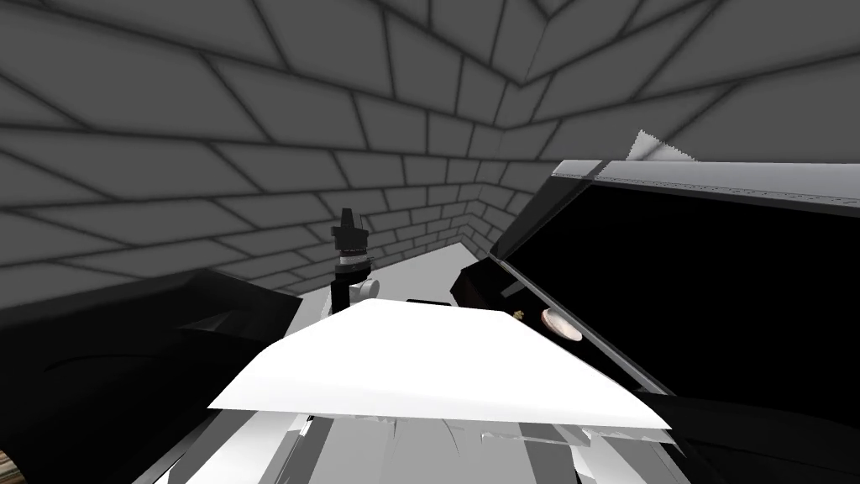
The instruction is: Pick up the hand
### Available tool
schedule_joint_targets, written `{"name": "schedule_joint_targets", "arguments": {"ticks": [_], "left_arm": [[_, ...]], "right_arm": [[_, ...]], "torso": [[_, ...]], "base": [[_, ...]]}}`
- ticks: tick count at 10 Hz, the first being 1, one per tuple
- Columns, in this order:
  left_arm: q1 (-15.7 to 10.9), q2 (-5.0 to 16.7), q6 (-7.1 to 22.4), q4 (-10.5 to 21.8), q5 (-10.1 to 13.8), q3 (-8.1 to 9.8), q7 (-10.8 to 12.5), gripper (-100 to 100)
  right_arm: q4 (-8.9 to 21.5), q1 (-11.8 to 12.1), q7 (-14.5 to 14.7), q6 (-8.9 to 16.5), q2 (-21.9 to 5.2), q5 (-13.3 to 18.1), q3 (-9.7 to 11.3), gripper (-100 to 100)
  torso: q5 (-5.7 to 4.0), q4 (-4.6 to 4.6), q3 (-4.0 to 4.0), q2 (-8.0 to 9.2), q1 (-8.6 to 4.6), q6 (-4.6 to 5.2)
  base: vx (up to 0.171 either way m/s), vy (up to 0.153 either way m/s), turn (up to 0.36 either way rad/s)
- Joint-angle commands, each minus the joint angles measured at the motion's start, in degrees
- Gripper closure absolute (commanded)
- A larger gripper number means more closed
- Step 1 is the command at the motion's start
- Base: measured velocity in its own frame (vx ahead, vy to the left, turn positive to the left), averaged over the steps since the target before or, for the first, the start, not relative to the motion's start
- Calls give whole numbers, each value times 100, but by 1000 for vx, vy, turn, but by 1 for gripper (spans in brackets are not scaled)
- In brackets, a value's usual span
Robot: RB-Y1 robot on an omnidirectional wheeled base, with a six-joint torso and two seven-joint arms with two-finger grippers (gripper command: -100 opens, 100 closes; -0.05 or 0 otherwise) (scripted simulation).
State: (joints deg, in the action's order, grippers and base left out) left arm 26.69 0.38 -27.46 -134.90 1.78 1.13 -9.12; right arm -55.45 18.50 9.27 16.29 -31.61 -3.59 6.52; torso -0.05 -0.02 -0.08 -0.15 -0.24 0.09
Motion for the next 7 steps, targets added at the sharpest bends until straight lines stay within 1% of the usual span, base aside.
{"name": "schedule_joint_targets", "arguments": {"ticks": [1,2,3,5,7], "left_arm": [[0,0,0,0,0,0,0,0],[1,0,0,0,0,0,0,0],[0,0,0,0,0,0,0,0],[0,0,0,0,0,0,0,0],[1,0,0,0,0,0,0,0]], "right_arm": [[176,-72,65,62,-59,-68,27,-100],[322,-95,139,153,-82,-75,3,-100],[322,-95,139,153,-82,-75,3,-100],[567,-136,263,309,-128,-87,-36,-100],[748,-168,351,423,-173,-94,-63,-100]], "torso": [[0,0,0,0,0,0],[1,0,1,3,5,4],[3,1,3,5,9,1],[3,1,3,6,12,1],[2,1,2,5,7,4]], "base": [[14,-24,91],[7,-13,148],[5,-13,85],[10,-14,200],[11,-24,139]]}}
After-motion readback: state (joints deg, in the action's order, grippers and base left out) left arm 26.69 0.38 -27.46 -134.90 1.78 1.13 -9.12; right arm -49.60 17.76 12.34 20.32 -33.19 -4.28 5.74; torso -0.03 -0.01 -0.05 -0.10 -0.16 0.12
